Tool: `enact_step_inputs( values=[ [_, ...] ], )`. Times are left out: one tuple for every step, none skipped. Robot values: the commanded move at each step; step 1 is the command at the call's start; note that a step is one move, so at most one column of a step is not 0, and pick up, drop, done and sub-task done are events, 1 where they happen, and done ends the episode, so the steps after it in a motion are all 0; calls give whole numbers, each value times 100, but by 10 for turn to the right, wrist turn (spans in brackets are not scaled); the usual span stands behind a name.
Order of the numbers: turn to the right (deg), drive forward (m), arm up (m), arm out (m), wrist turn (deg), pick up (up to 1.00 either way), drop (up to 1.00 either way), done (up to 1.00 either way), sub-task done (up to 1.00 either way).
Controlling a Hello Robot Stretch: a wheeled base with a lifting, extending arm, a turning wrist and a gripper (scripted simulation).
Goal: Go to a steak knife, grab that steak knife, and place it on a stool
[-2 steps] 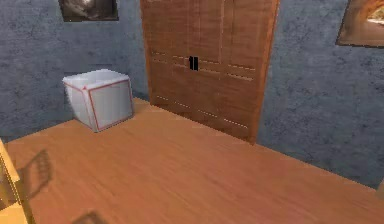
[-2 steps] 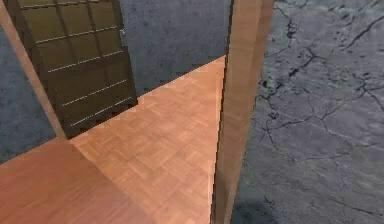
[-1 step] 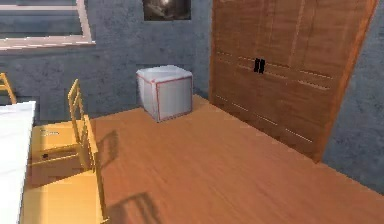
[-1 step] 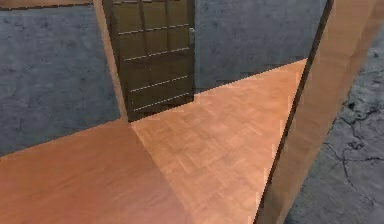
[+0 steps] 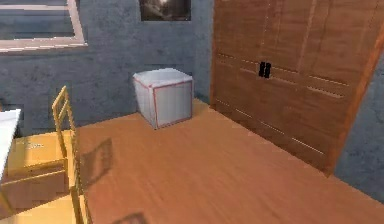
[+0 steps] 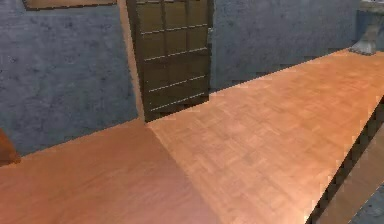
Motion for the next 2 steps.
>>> enact_step_inputs(
  values=[
    [450, 0, 0, 0, 0, 0, 0, 0, 0],
    [390, 0, 0, 0, 0, 0, 0, 0, 0]
  ],
)
